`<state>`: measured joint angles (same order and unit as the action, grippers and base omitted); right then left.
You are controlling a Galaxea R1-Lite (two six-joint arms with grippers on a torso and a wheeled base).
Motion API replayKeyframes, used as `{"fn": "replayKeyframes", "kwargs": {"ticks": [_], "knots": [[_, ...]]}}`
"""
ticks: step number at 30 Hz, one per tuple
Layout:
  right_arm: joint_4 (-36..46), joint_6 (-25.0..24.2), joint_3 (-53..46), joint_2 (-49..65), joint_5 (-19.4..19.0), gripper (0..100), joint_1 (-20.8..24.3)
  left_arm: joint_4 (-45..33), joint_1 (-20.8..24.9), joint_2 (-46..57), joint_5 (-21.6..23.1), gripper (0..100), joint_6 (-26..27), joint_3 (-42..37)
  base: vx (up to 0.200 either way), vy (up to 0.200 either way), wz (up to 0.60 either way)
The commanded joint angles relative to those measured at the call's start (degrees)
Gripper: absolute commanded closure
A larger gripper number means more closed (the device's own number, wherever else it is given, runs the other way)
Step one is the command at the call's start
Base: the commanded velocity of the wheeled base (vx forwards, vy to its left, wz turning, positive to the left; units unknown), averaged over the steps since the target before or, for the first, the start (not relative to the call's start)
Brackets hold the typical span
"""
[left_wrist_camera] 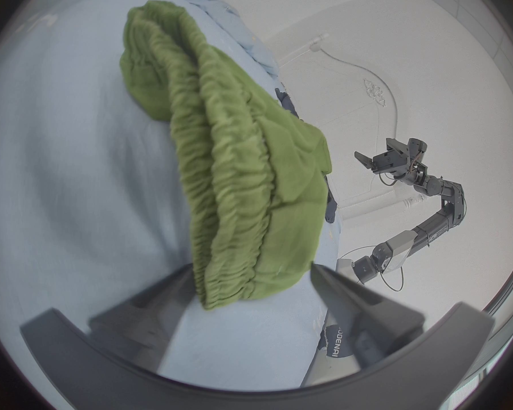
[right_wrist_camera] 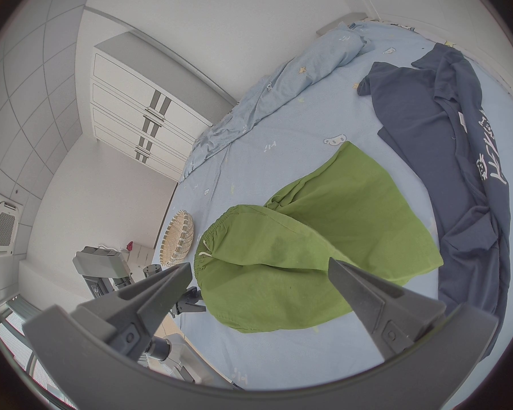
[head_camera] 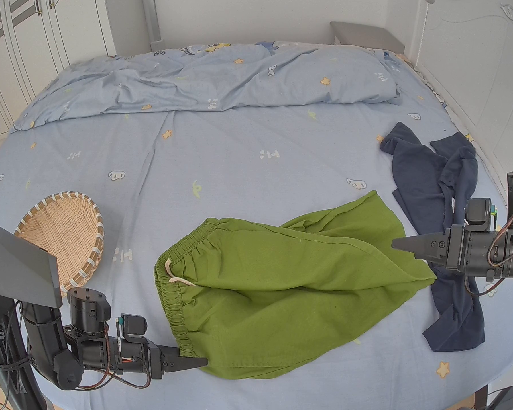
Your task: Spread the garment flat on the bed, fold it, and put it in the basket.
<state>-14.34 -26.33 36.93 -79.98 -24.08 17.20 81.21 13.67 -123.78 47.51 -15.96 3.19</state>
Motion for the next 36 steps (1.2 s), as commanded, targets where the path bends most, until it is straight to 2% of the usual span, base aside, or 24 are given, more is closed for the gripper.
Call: {"fn": "replayKeyframes", "kwargs": {"ticks": [1,8,12,16,17,18,19,20,22,25,32,33,36], "knots": [[-0.34,-0.04,-0.1,-0.09,-0.01,0,0.03,2.19,-0.31,0.56,0.13,100,-0.39,-2.05,0.0,0.0,0.0],[-0.52,-0.21,-0.01,0.0,-0.01,0,0.03,3.86,-1.27,0.74,0.13,100,-1.71,-3.19,0.0,0.0,0.0],[-0.52,-0.3,-0.1,0.18,-0.09,0,-0.06,2.19,-3.21,3.37,0.13,100,-5.4,-3.19,0.0,0.0,0.0],[-0.43,-0.3,-0.01,0.27,-0.18,0,-0.06,-6.33,-6.55,12.16,0.13,100,-8.92,-3.11,0.0,0.0,0.0],[-0.43,-0.3,-0.01,0.27,-0.18,0,-0.06,-7.3,-6.72,12.87,0.13,100,-9.0,-3.11,0.0,0.0,0.0],[0.01,-0.3,-0.01,0.27,-0.18,0,0.03,-13.1,-7.86,17.08,0.13,100,-9.0,-3.11,0.0,0.0,0.0],[0.01,-0.21,-0.01,0.27,-0.18,0,0.03,-13.54,-7.95,17.35,0.13,100,-9.0,-3.11,0.0,0.0,0.0],[0.19,-0.21,-0.19,0.27,-0.18,0,0.03,-19.08,-9.18,20.6,0.13,100,-9.0,-2.67,0.0,0.0,0.0],[0.8,-0.12,-0.8,0.18,-0.18,0,0.11,-24.88,-11.56,23.59,0.04,100,-8.92,-1.88,0.0,0.0,0.0],[1.94,0.14,-1.94,0.27,-0.45,0,-0.06,-30.33,-14.72,26.58,0.13,100,-8.83,-0.91,0.0,0.0,0.0],[2.73,1.37,-4.14,-0.09,-0.62,0,-1.2,-35.51,-17.53,28.33,0.04,100,-8.12,-1.26,0.0,0.0,0.0],[2.73,1.99,-5.28,-0.17,-0.71,0,-1.2,-36.39,-19.47,28.77,0.04,100,-7.33,-1.52,0.0,0.0,0.0],[2.73,2.51,-6.87,-0.09,-0.71,0,-1.2,-37.53,-21.58,28.86,0.04,100,-5.93,-1.52,0.0,0.0,0.0]]}}
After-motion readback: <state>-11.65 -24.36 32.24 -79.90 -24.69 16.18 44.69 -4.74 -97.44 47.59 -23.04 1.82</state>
